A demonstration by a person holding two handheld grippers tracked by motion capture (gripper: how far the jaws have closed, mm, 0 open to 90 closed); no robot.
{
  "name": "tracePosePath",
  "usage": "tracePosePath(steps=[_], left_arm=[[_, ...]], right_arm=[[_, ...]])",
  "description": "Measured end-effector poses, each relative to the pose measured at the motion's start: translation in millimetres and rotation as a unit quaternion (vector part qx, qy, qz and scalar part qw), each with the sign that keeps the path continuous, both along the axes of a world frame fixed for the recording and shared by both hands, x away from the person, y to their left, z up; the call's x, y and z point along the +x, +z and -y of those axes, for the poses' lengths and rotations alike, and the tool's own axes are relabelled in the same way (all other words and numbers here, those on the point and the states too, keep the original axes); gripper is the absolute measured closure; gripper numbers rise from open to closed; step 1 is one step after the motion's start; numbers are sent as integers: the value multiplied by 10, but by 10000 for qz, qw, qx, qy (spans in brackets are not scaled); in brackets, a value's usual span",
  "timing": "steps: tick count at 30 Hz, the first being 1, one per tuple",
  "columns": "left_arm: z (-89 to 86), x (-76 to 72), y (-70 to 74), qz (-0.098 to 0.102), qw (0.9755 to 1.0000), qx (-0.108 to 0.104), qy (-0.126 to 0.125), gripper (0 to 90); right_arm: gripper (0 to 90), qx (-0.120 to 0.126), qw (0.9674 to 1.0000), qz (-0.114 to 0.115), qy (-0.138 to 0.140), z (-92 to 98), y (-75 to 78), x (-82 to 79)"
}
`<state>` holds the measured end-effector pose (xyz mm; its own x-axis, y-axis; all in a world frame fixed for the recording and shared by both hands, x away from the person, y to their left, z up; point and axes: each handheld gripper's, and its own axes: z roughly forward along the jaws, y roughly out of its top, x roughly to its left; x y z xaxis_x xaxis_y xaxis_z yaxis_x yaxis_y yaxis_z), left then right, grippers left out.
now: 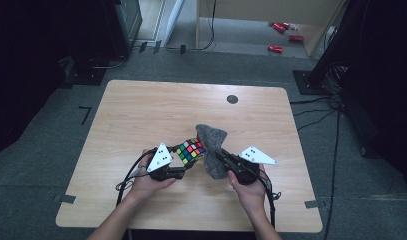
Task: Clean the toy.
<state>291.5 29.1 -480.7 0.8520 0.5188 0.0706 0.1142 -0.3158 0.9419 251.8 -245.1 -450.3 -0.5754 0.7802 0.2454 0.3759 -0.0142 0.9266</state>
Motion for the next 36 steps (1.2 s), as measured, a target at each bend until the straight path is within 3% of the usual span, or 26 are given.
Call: tracePosePath(steps=[5,7,12,14,16,19,23,27,29,31,36], left_arm=[[107,-49,23,-195,9994,229,-166,352],[163,-74,29,-207,9987,415,-212,352],[295,-121,34,-269,9953,925,-133,352],[340,-126,40,-316,9927,1162,-51,352],[361,-130,52,-311,9915,1264,-8,352],[377,-149,82,-282,9914,1276,-15,352],[378,-157,95,-257,9904,1359,39,352],[370,-140,100,-382,9909,1289,-7,354],[371,-134,96,-398,9905,1316,7,354],[373,-132,91,-408,9900,1349,4,354],[371,-116,97,-480,9898,1339,98,354]], right_arm=[[836,-157,9990,362,219,-159,133,-122],[834,-433,9968,611,263,-251,160,-177],[833,-1033,9906,866,230,-425,161,-247],[834,-1056,9902,858,309,-464,162,-270],[834,-1115,9891,835,471,-512,156,-280],[836,-1046,9893,696,741,-585,113,-271],[837,-935,9898,314,1030,-635,52,-231],[839,-847,9912,250,985,-579,47,-184],[839,-806,9939,305,690,-508,54,-155],[839,-821,9944,317,581,-487,50,-148],[841,-850,9939,186,684,-555,19,-187]])
